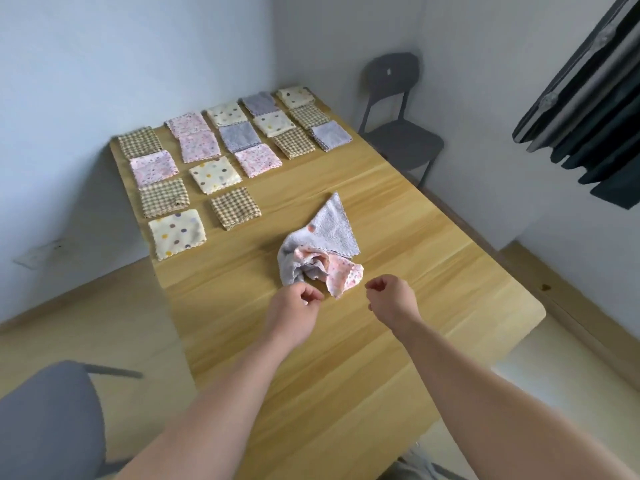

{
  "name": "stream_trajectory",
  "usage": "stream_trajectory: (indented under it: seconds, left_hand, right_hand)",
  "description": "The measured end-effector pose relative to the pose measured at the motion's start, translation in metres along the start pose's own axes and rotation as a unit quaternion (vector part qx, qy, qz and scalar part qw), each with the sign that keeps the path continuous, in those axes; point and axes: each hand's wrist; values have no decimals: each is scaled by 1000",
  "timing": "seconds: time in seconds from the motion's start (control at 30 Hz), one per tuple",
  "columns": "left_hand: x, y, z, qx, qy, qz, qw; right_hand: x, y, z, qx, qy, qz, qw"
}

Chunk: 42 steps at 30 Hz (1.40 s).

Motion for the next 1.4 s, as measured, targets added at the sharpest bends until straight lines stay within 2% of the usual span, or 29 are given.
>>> stream_trajectory:
  seconds: [0.13, 0.27, 0.5, 0.73, 0.87, 0.9, 0.93, 1.0, 1.1, 1.27, 1.33, 1.4]
  left_hand:
    - [46, 11, -22, -57, 53, -9, 997]
    - [97, 36, -23, -99, 85, 16, 991]
    - [127, 68, -42, -79, 124, 19, 989]
    - [166, 14, -87, -13, 229, 49, 972]
    - [190, -14, -89, 39, 293, 55, 954]
    - [195, -20, -87, 48, 305, 63, 949]
    - [202, -26, -80, 60, 319, 67, 944]
    - [211, -32, -70, 78, 335, 76, 936]
    - [225, -31, -40, 90, 349, 75, 930]
    - [239, -2, 8, 128, 336, 56, 931]
    - [239, 14, 22, 143, 336, 63, 929]
    - [238, 28, 31, 156, 334, 75, 927]
  right_hand:
    - [-23, 19, -76, -34, -16, 87, 995]
    - [-50, 37, -116, -69, -77, 155, 982]
    - [-62, 39, -154, -170, -138, 245, 944]
    - [-30, 56, -230, -393, -127, 365, 834]
    - [-10, 62, -246, -451, -149, 427, 770]
    - [-8, 63, -246, -451, -148, 433, 766]
    - [-7, 66, -243, -461, -141, 432, 762]
    - [-14, 67, -236, -468, -115, 403, 778]
    - [-39, 77, -205, -504, -40, 286, 814]
    - [-84, 80, -138, -624, 83, 144, 764]
    - [-105, 76, -103, -625, 118, 87, 767]
    - [-126, 74, -72, -618, 118, 61, 775]
Point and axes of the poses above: each hand's wrist, its own z-axis away from the middle knuckle, its own x-axis out of the palm, y = z × x, and after that the axes turned 3 degrees about -y, right-handed
